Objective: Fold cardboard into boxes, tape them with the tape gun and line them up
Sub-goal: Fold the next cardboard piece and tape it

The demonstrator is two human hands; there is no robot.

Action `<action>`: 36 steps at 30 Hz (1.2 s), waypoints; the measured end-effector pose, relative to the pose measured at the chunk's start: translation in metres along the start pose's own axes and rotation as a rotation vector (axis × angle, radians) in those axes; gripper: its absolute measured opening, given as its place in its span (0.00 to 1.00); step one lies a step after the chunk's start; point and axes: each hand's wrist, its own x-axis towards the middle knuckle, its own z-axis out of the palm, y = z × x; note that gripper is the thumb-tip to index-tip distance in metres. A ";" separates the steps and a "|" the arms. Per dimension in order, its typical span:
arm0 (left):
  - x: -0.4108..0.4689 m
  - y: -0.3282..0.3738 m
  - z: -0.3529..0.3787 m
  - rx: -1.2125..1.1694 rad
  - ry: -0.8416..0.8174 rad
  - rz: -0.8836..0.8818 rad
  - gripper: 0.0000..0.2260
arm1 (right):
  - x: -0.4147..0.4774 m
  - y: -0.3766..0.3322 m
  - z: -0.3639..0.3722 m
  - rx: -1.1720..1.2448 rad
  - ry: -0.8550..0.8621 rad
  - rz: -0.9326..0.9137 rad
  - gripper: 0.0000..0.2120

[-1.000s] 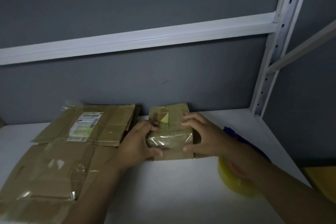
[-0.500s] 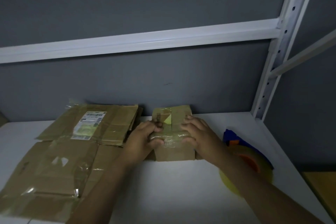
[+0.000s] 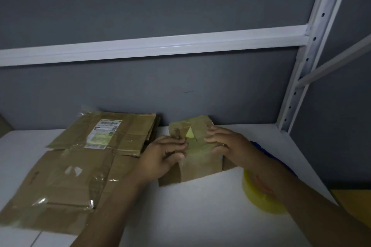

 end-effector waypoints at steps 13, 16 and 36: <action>-0.003 0.017 0.004 0.353 -0.070 -0.195 0.45 | -0.002 -0.010 -0.012 -0.317 0.153 0.100 0.19; -0.009 0.036 0.011 0.478 0.116 -0.088 0.35 | 0.005 -0.025 -0.016 -0.283 0.026 0.264 0.20; 0.012 0.032 0.036 -0.169 -0.073 -0.742 0.22 | -0.015 -0.062 0.018 0.430 0.119 0.725 0.34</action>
